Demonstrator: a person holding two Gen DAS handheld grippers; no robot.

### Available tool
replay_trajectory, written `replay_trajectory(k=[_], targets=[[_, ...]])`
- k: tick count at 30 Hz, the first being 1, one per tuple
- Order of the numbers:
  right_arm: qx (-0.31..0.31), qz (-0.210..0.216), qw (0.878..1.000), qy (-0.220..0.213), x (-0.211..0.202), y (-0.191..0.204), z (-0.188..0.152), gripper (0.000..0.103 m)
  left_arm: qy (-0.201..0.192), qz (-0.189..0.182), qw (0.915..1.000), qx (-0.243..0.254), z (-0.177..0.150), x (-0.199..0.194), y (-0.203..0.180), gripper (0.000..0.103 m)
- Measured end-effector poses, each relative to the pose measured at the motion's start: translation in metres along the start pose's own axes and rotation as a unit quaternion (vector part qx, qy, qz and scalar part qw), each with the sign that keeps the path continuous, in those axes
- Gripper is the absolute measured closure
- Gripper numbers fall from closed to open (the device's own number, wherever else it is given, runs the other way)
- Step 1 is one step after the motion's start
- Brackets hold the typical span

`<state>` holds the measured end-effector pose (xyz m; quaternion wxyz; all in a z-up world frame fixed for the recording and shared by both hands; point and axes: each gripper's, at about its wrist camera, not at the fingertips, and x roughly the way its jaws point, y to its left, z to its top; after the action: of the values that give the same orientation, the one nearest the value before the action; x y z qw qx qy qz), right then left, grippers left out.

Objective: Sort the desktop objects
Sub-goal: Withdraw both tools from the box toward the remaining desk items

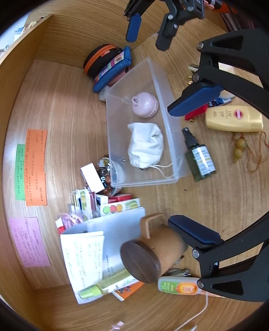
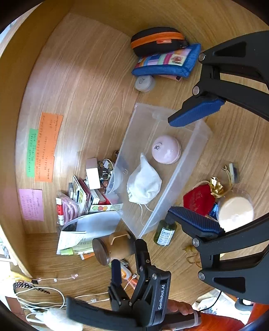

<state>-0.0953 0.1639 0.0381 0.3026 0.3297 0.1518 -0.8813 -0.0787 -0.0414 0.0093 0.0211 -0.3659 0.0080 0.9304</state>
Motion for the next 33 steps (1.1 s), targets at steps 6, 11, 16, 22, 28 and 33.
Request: replay_trajectory(k=[6, 11, 16, 22, 28, 33], targets=[[0.031, -0.012, 0.999, -0.025, -0.011, -0.001, -0.022, 0.026, -0.004, 0.009, 0.9999, 0.001, -0.021, -0.010, -0.001, 0.006], [0.046, -0.028, 0.997, -0.047, -0.018, 0.004, -0.048, 0.026, 0.008, 0.014, 0.9998, -0.011, -0.038, -0.007, 0.002, 0.004], [0.073, -0.020, 0.996, -0.043, -0.013, 0.011, -0.078, 0.026, 0.025, -0.010, 0.9980, -0.056, -0.058, -0.001, 0.014, 0.004], [0.106, 0.014, 0.994, -0.024, -0.002, 0.017, -0.102, 0.026, 0.046, -0.020, 0.9939, -0.098, -0.079, 0.008, 0.022, 0.004], [0.119, 0.041, 0.992, -0.031, -0.001, 0.024, -0.106, 0.026, 0.069, -0.017, 0.9916, -0.108, -0.094, 0.020, 0.022, 0.004], [0.143, 0.060, 0.987, -0.034, 0.000, 0.022, -0.109, 0.026, 0.077, -0.027, 0.9902, -0.113, -0.102, 0.023, 0.020, 0.004]])
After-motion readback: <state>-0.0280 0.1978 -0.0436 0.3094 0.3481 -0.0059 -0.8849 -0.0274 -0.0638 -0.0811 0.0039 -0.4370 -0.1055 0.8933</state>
